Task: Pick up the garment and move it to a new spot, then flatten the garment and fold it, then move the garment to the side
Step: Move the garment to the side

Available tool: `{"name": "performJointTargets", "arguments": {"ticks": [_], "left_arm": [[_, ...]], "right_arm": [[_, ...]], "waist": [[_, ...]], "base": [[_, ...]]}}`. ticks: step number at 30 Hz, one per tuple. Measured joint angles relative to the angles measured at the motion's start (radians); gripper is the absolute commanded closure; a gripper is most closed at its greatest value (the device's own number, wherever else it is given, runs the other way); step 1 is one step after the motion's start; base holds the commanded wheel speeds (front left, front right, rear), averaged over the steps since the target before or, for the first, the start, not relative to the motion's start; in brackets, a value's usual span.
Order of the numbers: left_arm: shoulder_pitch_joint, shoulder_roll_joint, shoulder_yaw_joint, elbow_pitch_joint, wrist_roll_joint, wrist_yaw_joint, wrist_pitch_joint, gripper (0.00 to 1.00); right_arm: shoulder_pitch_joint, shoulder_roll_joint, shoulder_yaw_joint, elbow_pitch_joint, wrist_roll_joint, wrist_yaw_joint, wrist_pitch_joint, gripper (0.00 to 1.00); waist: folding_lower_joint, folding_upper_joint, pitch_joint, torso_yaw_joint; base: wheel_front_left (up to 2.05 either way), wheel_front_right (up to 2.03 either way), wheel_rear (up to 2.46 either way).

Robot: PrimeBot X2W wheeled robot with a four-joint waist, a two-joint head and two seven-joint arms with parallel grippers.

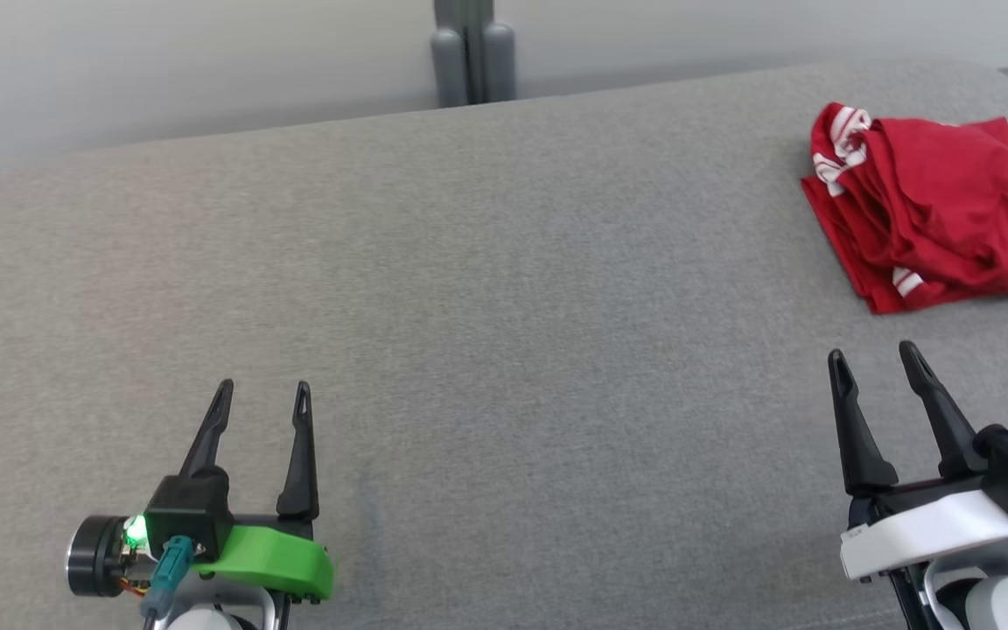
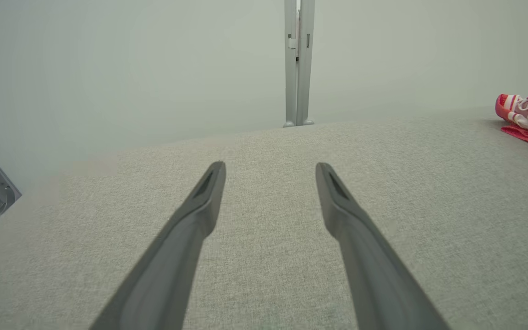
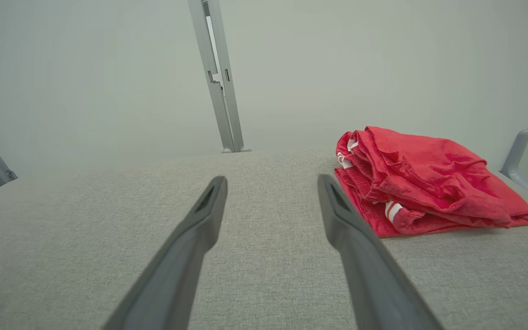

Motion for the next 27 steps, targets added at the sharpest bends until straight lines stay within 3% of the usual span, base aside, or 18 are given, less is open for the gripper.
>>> {"name": "performJointTargets", "arguments": {"ticks": [11,27], "left_arm": [[0.054,0.007,0.007,0.046,-0.025,0.005,-0.013,0.0],[0.075,0.019,-0.003,0.093,-0.034,0.007,-0.022,0.0]], "right_arm": [[0.08,0.005,-0.02,-0.046,-0.019,0.0,0.059,0.0],[0.139,0.028,-0.046,-0.081,-0.039,0.0,0.079,0.0]], "waist": [[0.0,0.0,-0.095,0.074],[0.0,0.0,-0.137,0.073]], "base": [[0.0,0.0,0.0],[0.0,0.0,0.0]]}}
